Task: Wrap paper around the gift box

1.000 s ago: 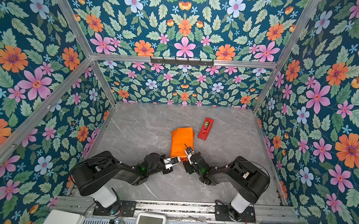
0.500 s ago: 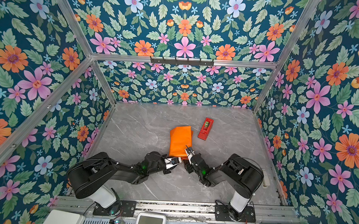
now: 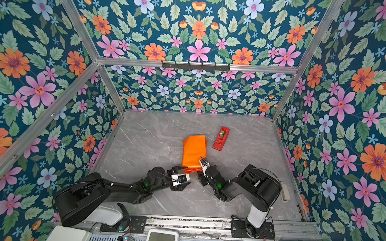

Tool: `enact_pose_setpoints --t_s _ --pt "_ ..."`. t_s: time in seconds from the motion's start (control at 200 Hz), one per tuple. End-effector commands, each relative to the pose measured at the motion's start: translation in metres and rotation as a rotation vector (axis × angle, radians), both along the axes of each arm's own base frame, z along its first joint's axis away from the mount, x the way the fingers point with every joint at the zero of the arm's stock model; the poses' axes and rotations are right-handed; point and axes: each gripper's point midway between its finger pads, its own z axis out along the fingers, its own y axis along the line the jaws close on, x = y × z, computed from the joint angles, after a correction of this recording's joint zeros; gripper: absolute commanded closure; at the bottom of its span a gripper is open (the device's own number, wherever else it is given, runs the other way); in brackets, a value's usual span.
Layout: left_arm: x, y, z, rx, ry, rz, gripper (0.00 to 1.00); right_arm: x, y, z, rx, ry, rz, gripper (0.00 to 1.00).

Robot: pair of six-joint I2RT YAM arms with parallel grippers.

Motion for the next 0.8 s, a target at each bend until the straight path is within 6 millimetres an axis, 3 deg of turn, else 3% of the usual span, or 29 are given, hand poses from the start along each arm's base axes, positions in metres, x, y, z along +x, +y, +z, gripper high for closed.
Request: enact_pose_setpoints --t_s 0.0,0.145,0.5,0.795 --pt "0.015 0.003 0.016 -0.013 -0.139 0.040 0.11 -0.010 -0.010 -0.021 -0.048 0.080 -0.009 0.45" --pt "0.029 0.003 0.021 -0.039 -0.193 0.069 0.00 -0.010 -0.010 -0.022 -0.046 0.087 -0.008 0.46" --pt "0.058 0.006 0.005 -0.015 -0.177 0.075 0.00 -0.009 -0.009 -0.020 -0.038 0.090 -0.006 0.49" --pt "0.063 0.004 -0.010 0.003 -0.138 0.052 0.01 -0.008 -0.008 -0.019 -0.039 0.092 -0.005 0.50"
